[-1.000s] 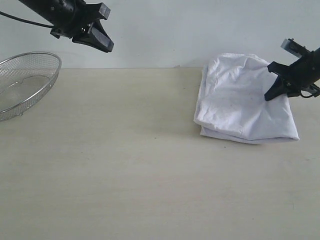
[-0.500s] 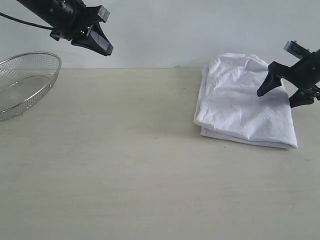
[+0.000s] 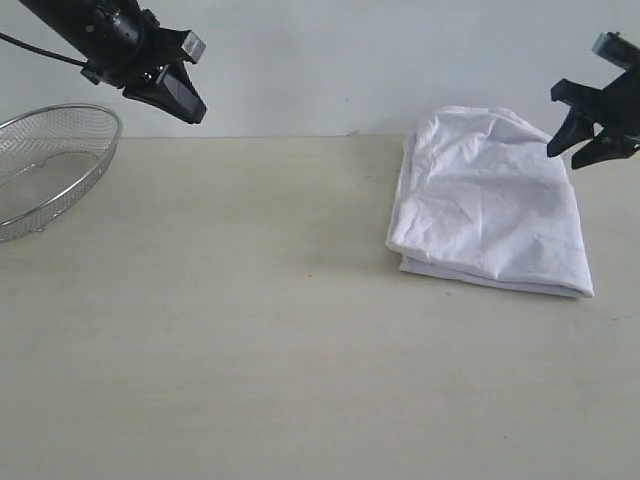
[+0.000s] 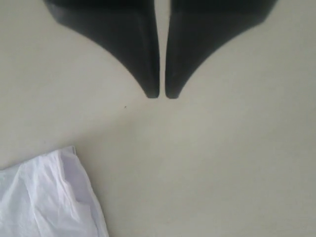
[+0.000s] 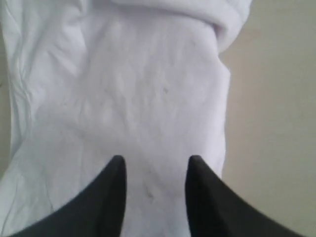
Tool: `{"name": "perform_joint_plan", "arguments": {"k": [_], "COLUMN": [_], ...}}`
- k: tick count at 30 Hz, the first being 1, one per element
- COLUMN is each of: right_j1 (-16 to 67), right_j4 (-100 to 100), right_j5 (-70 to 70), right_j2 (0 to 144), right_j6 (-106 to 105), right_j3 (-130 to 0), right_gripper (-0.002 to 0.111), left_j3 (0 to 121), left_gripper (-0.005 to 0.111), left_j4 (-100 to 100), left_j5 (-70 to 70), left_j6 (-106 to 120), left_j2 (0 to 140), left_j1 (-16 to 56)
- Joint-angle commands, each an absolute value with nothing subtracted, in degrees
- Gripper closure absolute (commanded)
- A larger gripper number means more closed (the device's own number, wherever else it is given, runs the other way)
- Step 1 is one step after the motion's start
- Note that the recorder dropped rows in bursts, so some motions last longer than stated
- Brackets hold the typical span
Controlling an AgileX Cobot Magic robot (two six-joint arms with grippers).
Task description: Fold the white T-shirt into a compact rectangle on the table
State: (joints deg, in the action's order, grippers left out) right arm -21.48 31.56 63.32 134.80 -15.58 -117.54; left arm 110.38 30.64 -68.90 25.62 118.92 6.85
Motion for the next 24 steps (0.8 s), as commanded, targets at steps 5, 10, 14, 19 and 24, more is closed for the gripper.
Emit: {"name": "perform_joint_plan", "arguments": {"k": [5,10,14,19,24], "right_j1": [-21.8,-21.4,-19.4,-13.3,-6.1], "right_j4": [29.8,43.7,53.9,61.3,63.6], "right_j5": [55.5,48.1,42.8,32.6,19.5], "right_j2": [123.6,114.0,104.1,90.6,79.6], "right_j6": [-16.6,-26.2,-38.2,-48.9,-51.4], "right_j3": [-102.6,-84.0,-70.7,-55.7,-44.2], "right_gripper": [0.108,0.108,0.108,0.108,0.108], "left_j3": [108.6,105.3,101.8,94.4,82.4], "left_gripper": [0.102,0.102,0.102,0.102,0.102], "left_j4": [33.8,37.8,41.8,46.5,55.4], "left_j5": [-70.0,-70.0,-68.8,-67.3,-65.2], "left_j6": [25.8,26.6,28.7,31.5,37.7], "left_j2": [113.6,109.8,105.2,97.0,87.6], "left_j1": [0.2,0.0,0.0,0.0,0.0]}}
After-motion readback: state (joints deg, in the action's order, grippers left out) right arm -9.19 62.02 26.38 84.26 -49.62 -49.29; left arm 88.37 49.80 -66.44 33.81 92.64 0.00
